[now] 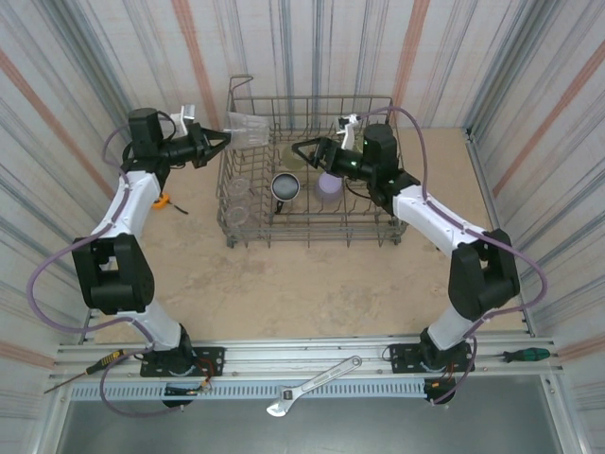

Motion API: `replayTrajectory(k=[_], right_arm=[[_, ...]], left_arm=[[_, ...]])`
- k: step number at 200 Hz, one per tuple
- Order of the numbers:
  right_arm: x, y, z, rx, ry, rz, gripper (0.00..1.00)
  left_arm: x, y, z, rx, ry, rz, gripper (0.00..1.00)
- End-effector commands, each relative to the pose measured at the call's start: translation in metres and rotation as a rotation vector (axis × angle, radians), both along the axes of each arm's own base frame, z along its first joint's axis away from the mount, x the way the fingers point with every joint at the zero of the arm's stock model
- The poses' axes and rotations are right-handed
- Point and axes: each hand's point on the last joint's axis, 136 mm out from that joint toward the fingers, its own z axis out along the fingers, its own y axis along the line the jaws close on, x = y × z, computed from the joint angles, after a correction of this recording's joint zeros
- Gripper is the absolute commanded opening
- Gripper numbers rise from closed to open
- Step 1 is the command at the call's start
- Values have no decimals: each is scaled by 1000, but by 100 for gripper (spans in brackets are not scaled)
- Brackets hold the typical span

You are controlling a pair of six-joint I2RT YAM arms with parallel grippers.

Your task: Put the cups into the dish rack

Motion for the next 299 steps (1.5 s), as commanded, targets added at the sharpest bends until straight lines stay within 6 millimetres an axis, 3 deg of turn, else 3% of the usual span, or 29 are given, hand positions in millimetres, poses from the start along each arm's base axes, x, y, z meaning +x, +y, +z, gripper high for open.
replayTrajectory(k=[1, 212, 264, 299], right_arm=[[-2, 21, 25, 86, -52, 76, 99], [21, 85, 54, 297, -106, 299, 100], [25, 91, 58, 333, -104, 314, 91], [27, 93, 63, 362, -109, 329, 79]], left_arm=[[-7, -5, 16, -41, -55, -56, 0], [-6, -8, 19, -133, -54, -101, 0], [-6, -11, 18, -140, -49, -113, 0], [-5, -10, 17, -145, -46, -114, 0]])
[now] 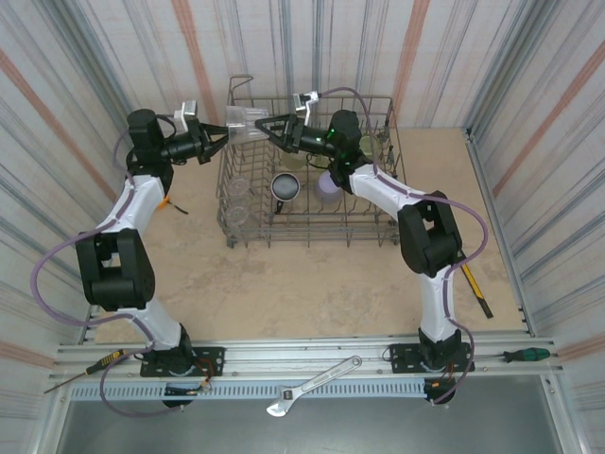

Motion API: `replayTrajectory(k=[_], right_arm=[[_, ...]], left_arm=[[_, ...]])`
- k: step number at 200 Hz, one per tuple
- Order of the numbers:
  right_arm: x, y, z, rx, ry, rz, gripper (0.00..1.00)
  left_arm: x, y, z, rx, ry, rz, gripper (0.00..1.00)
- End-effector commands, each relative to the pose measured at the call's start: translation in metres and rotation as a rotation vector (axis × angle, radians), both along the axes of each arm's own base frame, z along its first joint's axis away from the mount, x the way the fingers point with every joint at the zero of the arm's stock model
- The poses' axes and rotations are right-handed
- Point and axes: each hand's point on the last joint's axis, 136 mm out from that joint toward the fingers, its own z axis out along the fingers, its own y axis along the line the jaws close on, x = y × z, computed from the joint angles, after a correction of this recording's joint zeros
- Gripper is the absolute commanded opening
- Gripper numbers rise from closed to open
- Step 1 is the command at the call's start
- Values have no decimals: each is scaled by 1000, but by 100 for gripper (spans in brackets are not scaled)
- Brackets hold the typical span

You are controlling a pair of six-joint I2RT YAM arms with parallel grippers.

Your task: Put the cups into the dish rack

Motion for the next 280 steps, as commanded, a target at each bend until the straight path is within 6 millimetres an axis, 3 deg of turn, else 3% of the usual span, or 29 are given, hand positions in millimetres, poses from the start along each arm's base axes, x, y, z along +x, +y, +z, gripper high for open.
replayTrajectory(k=[1, 74, 93, 119, 136, 179, 226, 258, 280], right_arm=[[-6, 4, 18, 51, -41, 42, 79], [-9, 6, 24, 80, -52, 57, 52], [-7, 4, 26, 82, -53, 43, 49], [-3, 1, 26, 72, -52, 22, 45], [-1, -1, 24, 48, -50, 3, 44], [3, -6, 22, -19, -80, -64, 43], [11, -16, 22, -100, -110, -142, 41], [19, -27, 15, -222, -132, -239, 41], [22, -32, 7, -335, -164, -308, 41]], left_arm=[[-3, -2, -1, -6, -20, -31, 0], [-2, -1, -1, -9, -13, -27, 0], [-2, 2, 1, -8, -16, -16, 12], [-3, 11, 5, 9, -31, 16, 37], [-3, 19, 9, 26, -44, 47, 44], [-2, 45, 14, 56, -62, 127, 56], [0, 74, 17, 71, -67, 206, 60], [0, 94, 13, 132, -58, 281, 65], [-1, 102, 10, 179, -55, 317, 73]])
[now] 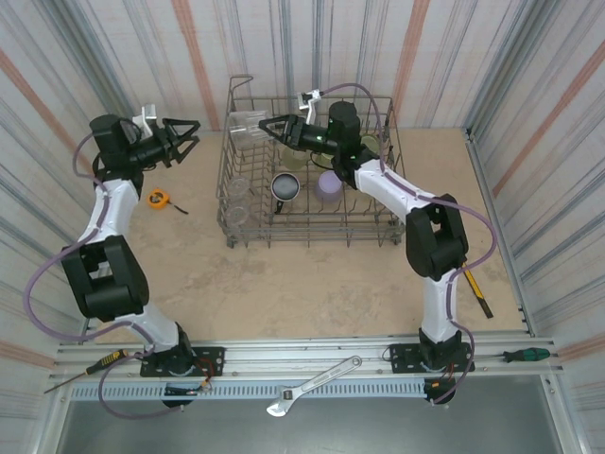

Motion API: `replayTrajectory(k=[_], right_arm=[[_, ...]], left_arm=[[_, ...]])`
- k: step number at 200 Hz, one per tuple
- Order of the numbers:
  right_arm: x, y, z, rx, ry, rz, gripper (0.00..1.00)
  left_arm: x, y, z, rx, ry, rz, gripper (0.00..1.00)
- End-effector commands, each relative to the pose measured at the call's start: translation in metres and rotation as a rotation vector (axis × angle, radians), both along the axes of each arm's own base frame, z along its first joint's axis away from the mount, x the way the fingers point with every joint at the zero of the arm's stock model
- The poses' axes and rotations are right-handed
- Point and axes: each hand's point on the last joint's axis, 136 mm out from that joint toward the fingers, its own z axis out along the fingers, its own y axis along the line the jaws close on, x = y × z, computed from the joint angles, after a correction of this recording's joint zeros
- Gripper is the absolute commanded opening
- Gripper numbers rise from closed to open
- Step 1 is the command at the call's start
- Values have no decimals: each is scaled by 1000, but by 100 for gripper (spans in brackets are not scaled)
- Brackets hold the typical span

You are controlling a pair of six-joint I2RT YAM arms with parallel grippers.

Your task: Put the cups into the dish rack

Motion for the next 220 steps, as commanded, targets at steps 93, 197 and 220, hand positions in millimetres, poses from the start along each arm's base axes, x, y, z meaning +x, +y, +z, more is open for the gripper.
replayTrajectory(k=[93, 197, 220], right_arm=[[9, 4, -5, -479, -210, -200, 40], [24, 27, -54, -690, -213, -241, 40], [26, 32, -64, -718, -208, -238, 39]], left_arm=[[-8, 20, 11, 137, -26, 98, 99], [-7, 21, 7, 139, -14, 109, 99], [-7, 22, 6, 138, -9, 113, 99]])
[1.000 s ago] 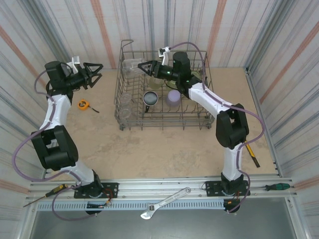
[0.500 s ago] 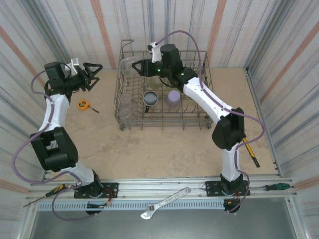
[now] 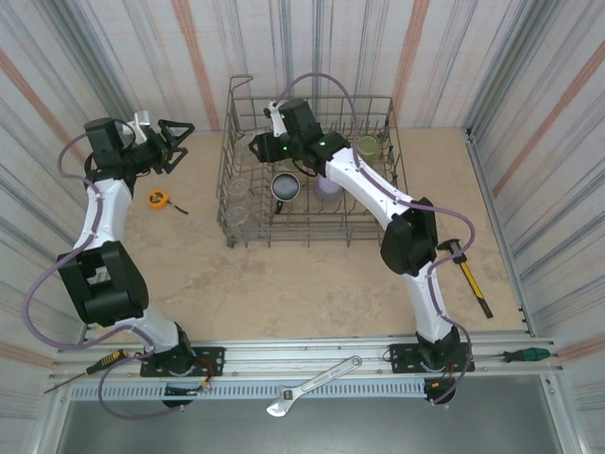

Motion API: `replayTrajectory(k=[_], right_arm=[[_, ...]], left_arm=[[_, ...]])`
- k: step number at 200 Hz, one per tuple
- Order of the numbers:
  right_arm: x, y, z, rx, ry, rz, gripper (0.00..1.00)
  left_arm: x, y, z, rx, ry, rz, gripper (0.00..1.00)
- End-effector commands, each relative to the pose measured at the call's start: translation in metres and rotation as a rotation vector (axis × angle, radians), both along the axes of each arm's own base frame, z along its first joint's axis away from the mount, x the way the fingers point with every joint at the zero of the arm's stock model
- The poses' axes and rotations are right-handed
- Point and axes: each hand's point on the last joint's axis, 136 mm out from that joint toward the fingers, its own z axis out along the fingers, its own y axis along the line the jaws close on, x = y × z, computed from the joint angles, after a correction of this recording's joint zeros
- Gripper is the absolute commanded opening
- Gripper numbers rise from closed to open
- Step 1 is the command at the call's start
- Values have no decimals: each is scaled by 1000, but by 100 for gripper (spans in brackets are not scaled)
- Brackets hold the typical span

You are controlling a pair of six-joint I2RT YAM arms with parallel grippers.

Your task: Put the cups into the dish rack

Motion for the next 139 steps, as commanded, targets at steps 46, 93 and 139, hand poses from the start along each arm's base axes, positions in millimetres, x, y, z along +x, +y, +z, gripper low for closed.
replayTrajectory(k=[46, 93, 139], right_arm=[[7, 19, -4, -84, -65, -2, 39], [11, 27, -20, -118, -67, -9, 40], [15, 30, -37, -137, -57, -15, 40]], left_arm=[[-4, 6, 20, 32, -54, 21, 99], [-3, 7, 18, 30, -50, 25, 99], [-3, 7, 17, 28, -49, 27, 99]])
